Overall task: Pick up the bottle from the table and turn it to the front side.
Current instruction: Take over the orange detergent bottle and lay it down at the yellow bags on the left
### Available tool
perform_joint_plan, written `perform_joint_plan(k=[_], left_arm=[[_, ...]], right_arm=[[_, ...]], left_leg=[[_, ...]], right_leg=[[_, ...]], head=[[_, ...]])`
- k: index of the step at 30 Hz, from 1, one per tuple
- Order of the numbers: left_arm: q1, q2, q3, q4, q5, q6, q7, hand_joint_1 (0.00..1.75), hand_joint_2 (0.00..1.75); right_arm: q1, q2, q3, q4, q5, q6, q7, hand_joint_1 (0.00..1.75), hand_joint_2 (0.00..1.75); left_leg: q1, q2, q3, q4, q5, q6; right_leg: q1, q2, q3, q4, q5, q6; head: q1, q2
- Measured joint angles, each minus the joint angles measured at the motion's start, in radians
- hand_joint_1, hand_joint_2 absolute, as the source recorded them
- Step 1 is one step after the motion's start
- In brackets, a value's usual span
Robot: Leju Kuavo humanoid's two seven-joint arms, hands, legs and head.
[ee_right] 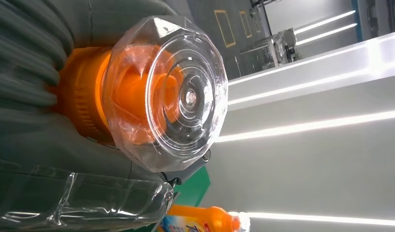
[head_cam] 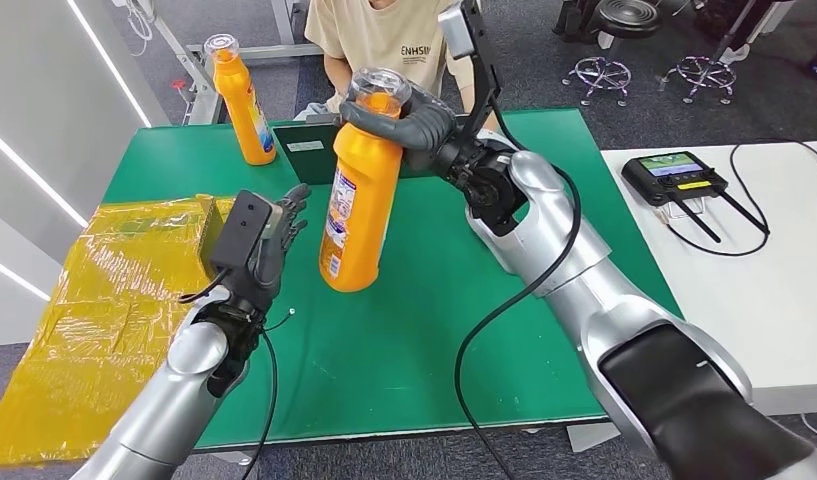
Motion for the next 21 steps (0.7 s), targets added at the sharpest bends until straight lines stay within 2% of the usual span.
perform_joint_plan(k=[9, 13, 14, 15, 18, 19, 21], left_arm=[[0.017, -0.042, -0.101, -0.02, -0.016, 0.0, 0.025, 0.0, 0.0], [0.027, -0.055, -0.143, -0.019, -0.011, 0.0, 0.028, 0.0, 1.75], [0.028, -0.057, -0.152, -0.019, -0.007, 0.0, 0.033, 0.05, 1.75], [0.028, -0.058, -0.161, -0.019, -0.001, 0.0, 0.039, 0.41, 1.75], [0.029, -0.058, -0.191, -0.019, 0.014, 0.001, 0.052, 1.66, 1.75], [0.029, -0.058, -0.199, -0.019, 0.017, 0.001, 0.052, 1.74, 1.75], [0.029, -0.059, -0.209, -0.019, 0.024, 0.002, 0.05, 1.71, 1.75]], right_arm=[[0.002, 0.038, 0.006, 0.018, -0.005, -0.003, 0.029, 1.75, 1.75], [0.0, 0.04, 0.006, 0.019, -0.004, 0.001, 0.048, 1.75, 1.75], [0.0, 0.039, 0.006, 0.019, -0.003, 0.002, 0.054, 1.75, 1.75], [0.0, 0.038, 0.006, 0.019, -0.003, 0.001, 0.061, 1.75, 1.75], [0.0, 0.033, 0.006, 0.018, -0.003, -0.002, 0.076, 1.75, 1.75], [0.0, 0.031, 0.006, 0.018, -0.004, -0.002, 0.078, 1.75, 1.75], [0.001, 0.027, 0.006, 0.019, -0.005, 0.002, 0.078, 1.75, 1.75]], left_leg=[[0.0, 0.0, 0.0, 0.0, 0.0, 0.0], [0.0, 0.0, 0.0, 0.0, 0.0, 0.0], [0.0, 0.0, 0.0, 0.0, 0.0, 0.0], [0.0, 0.0, 0.0, 0.0, 0.0, 0.0], [0.0, 0.0, 0.0, 0.0, 0.0, 0.0], [0.0, 0.0, 0.0, 0.0, 0.0, 0.0], [0.0, 0.0, 0.0, 0.0, 0.0, 0.0]], right_leg=[[0.0, 0.0, 0.0, 0.0, 0.0, 0.0], [0.0, 0.0, 0.0, 0.0, 0.0, 0.0], [0.0, 0.0, 0.0, 0.0, 0.0, 0.0], [0.0, 0.0, 0.0, 0.0, 0.0, 0.0], [0.0, 0.0, 0.0, 0.0, 0.0, 0.0], [0.0, 0.0, 0.0, 0.0, 0.0, 0.0], [0.0, 0.0, 0.0, 0.0, 0.0, 0.0]], head=[[0.0, 0.0], [0.0, 0.0], [0.0, 0.0], [0.0, 0.0], [0.0, 0.0], [0.0, 0.0], [0.0, 0.0]])
